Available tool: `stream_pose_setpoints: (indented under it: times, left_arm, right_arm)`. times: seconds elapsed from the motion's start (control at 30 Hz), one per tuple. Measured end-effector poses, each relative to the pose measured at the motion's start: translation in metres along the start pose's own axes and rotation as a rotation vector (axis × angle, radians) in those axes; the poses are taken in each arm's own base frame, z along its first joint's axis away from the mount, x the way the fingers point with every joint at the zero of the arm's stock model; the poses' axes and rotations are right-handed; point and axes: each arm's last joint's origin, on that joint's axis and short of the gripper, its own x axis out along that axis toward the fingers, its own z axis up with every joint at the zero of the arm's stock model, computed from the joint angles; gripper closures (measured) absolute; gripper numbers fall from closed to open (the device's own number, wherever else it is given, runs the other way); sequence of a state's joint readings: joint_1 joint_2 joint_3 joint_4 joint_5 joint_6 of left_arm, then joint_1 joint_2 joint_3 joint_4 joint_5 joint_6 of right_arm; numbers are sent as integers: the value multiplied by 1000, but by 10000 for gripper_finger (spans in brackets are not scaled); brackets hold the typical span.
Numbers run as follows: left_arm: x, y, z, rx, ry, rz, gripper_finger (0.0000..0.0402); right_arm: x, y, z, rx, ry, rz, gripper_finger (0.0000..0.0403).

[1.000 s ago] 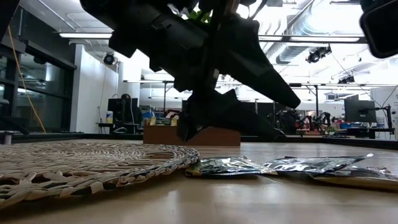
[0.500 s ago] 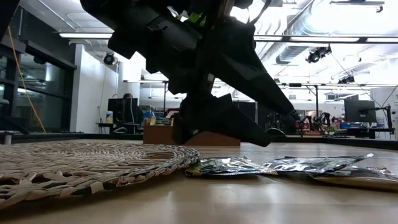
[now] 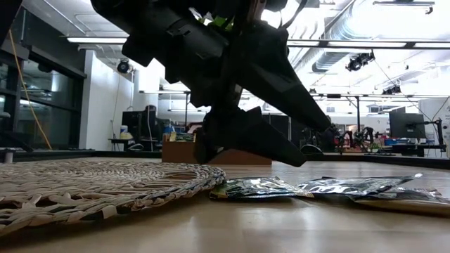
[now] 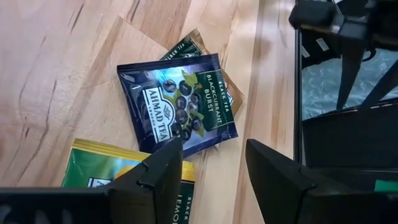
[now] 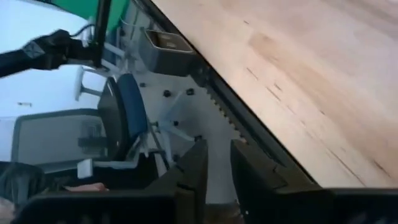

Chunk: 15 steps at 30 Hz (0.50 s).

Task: Pick & Place Tea
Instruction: Put the blue tea bag into the right section of the wooden organizer

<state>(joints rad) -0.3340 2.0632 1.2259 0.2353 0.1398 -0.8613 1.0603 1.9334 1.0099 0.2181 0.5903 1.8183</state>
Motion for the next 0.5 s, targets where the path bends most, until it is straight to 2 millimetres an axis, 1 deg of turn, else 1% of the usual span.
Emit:
stream_pose_setpoints:
  times: [0.1, 0.23, 0.33, 0.4, 0.5]
  left_arm:
    - [0, 0, 0, -7, 3, -3, 227]
    - [0, 0, 0, -8, 3, -3, 227]
    - [0, 0, 0, -11, 3, -3, 227]
    - [0, 0, 0, -11, 4, -5, 227]
    - [0, -1, -1, -11, 17, -16, 227]
  right_arm:
    - [8, 2, 3, -5, -52, 12, 352]
    - [18, 5, 22, -17, -152, 4, 372]
    - [27, -1, 40, -15, -193, -37, 388]
    - [31, -6, 48, -13, -190, -66, 398]
    - [31, -13, 51, -84, -159, -120, 399]
